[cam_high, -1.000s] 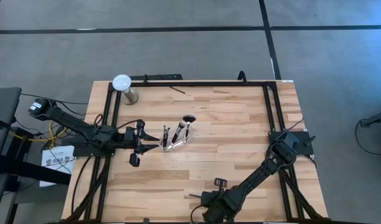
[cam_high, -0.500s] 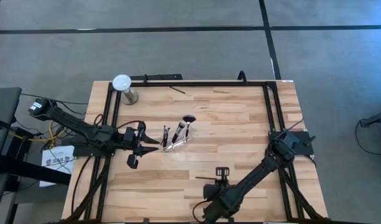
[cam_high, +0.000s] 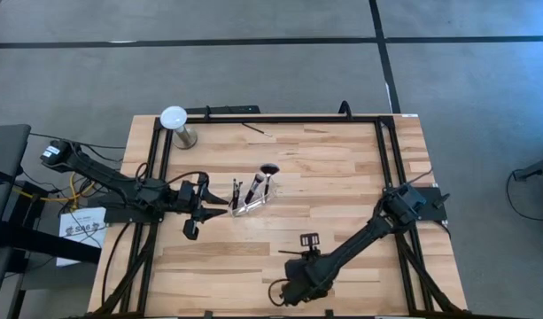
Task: Put items in baskets/containers
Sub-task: Put the white eyeshadow brush into the left section of the transparent organizer
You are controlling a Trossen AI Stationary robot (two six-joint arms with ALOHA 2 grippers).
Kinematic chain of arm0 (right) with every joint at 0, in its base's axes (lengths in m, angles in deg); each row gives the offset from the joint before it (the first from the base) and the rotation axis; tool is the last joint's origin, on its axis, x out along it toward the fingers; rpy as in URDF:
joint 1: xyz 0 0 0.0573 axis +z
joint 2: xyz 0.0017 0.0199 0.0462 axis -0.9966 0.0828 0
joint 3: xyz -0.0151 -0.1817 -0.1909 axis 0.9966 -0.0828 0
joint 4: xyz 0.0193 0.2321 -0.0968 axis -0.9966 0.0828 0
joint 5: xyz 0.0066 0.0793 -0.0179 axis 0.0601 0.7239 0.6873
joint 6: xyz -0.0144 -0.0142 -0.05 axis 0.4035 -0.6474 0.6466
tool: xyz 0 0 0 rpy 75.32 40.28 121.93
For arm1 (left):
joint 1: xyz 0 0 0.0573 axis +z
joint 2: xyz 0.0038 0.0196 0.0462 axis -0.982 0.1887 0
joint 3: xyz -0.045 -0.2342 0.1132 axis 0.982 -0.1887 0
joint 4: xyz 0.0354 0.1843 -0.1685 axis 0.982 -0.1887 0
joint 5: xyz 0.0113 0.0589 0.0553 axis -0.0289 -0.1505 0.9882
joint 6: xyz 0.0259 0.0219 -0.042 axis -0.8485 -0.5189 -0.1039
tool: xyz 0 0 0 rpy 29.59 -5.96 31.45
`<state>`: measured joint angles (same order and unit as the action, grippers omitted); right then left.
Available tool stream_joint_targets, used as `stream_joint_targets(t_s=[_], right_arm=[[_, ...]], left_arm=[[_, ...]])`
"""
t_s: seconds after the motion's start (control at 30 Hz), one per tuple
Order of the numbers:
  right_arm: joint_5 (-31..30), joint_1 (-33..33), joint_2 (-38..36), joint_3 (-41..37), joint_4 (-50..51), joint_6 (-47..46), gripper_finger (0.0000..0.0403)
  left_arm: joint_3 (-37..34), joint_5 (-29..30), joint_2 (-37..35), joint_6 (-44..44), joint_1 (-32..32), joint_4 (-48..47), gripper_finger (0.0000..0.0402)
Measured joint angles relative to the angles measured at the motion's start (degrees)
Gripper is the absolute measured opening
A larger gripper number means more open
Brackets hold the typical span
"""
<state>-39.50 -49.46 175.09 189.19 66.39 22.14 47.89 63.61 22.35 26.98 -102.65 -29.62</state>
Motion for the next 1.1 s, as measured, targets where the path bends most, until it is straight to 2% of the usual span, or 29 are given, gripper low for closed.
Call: stream_joint_targets(t_s=[0.2, 0.37, 0.77, 1.1], right_arm=[[0.5, -2.5, 0.0, -2.1, -3.5, 0.8, 0.0097], [2.9, -3.4, 0.0, -5.4, -8.4, 2.1, 0.0114], [6.1, -3.3, -0.7, -11.4, -14.3, 1.9, 0.0057], [7.7, -3.2, -0.9, -14.8, -18.5, 0.3, 0.0024]], left_arm=[[0.0, -0.2, 0.0, 0.0, 0.0, -0.1, 0.0104], [0.0, -0.2, 0.0, 0.0, 0.0, -0.5, 0.0104], [0.0, -0.2, 0.0, 0.0, 0.0, -0.5, 0.0104], [0.0, -0.2, 0.0, -0.2, 0.0, -0.5, 0.0104]])
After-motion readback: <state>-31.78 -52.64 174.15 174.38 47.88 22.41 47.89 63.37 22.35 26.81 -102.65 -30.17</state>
